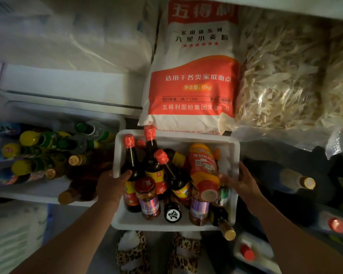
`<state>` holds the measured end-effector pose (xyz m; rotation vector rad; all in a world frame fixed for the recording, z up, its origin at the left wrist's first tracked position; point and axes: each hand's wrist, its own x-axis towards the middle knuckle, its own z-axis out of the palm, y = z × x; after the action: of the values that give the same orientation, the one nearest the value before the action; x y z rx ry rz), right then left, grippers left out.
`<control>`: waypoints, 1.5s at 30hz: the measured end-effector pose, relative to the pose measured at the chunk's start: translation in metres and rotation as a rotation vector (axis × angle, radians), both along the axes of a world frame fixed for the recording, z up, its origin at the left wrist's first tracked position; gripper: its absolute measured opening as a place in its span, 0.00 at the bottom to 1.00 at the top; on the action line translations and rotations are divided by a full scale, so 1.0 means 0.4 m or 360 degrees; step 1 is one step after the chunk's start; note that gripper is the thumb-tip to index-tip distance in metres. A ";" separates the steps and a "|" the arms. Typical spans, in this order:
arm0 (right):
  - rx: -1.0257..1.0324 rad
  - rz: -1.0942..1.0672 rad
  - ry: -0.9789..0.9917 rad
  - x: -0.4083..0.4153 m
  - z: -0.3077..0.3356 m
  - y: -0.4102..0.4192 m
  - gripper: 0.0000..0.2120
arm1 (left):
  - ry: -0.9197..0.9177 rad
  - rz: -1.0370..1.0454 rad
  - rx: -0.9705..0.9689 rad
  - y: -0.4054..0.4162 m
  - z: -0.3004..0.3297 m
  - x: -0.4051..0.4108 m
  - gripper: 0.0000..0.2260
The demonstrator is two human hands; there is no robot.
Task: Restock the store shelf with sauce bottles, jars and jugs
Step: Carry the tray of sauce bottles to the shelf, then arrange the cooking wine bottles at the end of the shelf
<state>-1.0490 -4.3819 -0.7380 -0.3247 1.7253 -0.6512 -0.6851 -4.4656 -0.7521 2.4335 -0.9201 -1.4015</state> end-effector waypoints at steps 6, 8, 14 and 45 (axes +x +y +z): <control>0.0010 0.0054 0.0161 -0.018 -0.036 -0.005 0.60 | -0.0023 0.0030 -0.0023 0.012 -0.019 -0.016 0.18; -0.0026 0.0079 0.0147 -0.025 -0.053 -0.011 0.56 | -0.0028 0.0051 -0.0017 0.023 -0.028 -0.017 0.20; -0.0053 0.0026 0.0162 -0.029 -0.060 -0.024 0.17 | 0.0081 0.0197 -0.0068 0.061 -0.021 -0.053 0.34; -0.0087 0.1145 0.0359 0.513 0.379 -0.142 0.15 | 0.0248 0.0337 -0.0573 0.131 0.450 0.243 0.18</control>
<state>-0.8437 -4.4387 -0.5863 -1.0289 1.6434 -0.1330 -0.5878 -4.4131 -0.5723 2.0569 -0.7749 -1.2111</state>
